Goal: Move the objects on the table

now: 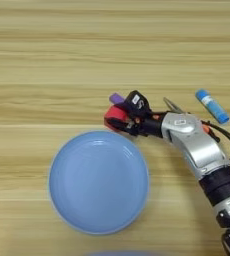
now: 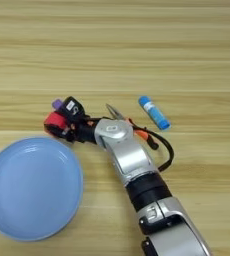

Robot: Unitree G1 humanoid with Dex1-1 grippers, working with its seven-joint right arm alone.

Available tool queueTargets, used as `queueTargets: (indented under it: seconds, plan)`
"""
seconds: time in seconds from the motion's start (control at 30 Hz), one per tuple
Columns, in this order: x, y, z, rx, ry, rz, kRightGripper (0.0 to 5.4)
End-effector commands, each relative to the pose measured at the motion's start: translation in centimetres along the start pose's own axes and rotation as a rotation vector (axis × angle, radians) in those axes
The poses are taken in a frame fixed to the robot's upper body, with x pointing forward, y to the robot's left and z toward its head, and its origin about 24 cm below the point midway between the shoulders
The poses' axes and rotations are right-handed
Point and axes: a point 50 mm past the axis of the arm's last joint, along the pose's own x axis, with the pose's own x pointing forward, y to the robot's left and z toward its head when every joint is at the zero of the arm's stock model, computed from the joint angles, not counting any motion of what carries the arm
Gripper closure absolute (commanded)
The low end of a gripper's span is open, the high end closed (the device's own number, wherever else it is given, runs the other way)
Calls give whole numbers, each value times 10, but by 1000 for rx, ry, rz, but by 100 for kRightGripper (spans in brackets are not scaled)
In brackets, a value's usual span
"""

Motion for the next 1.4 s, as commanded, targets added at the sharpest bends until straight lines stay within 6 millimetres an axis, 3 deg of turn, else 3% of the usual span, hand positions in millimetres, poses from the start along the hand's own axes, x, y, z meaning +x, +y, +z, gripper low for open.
queueTargets:
  seconds: [0.03, 0.23, 0.43, 0.77, 1.0, 1.2, 1.4]
  plan:
    - [2, -11, 30, -79, -90, -30, 317]
    - [-2, -13, 39, -67, -138, -30, 241]
    - [-11, -18, 62, -68, -242, -46, 177]
    - [-44, -28, 96, -98, -368, -61, 82]
    - [-78, -50, 95, -139, -343, -121, 5]
    - [-123, -81, 86, -130, -286, -236, 5]
    - [-149, -99, 78, -110, -248, -323, 5]
